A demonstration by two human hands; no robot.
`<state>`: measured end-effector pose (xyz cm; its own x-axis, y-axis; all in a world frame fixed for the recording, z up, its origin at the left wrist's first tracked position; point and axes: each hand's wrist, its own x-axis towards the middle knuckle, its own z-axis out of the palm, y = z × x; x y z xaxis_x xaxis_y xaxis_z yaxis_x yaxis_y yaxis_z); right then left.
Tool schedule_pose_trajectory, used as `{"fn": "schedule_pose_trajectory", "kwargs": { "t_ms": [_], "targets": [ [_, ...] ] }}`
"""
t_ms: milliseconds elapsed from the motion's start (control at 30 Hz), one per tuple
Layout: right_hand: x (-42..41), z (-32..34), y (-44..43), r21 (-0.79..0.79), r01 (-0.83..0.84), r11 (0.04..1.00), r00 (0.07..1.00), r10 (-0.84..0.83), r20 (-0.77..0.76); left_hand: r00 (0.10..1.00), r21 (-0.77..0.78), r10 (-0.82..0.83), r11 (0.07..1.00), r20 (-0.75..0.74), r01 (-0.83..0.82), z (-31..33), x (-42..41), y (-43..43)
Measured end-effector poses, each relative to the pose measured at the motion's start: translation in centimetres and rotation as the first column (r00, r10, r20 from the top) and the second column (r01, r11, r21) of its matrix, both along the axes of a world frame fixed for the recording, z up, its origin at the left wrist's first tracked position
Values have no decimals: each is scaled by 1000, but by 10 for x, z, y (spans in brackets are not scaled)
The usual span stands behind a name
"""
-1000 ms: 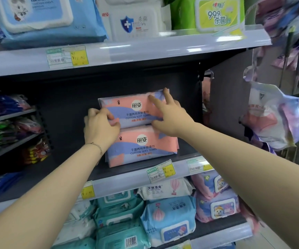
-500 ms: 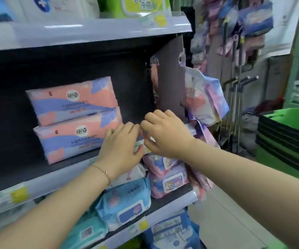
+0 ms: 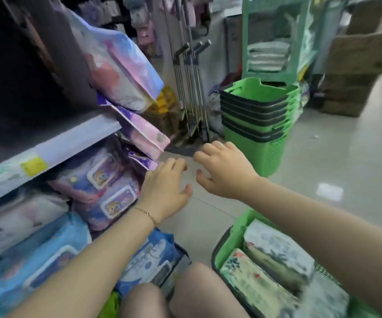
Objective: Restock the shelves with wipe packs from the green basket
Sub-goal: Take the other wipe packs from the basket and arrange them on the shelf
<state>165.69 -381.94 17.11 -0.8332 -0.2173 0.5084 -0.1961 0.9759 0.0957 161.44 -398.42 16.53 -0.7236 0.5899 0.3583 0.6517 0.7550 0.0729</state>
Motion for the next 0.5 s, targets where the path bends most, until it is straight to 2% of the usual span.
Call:
{"fn": "schedule_pose_trajectory", "kwargs": {
  "t_ms": [133, 300, 500],
  "targets": [
    [32, -38, 49, -7, 157, 988, 977, -155, 145, 990, -54, -82, 995, 113, 89, -41, 13, 45],
    [74, -86, 95, -51, 259, 965, 931, -236, 278, 950, -123, -175, 970, 258, 212, -95, 32, 89],
    [115, -156, 132, -9, 423, 906, 779, -358, 515, 918, -225, -233, 923, 320, 313, -133, 40, 101]
  ]
}}
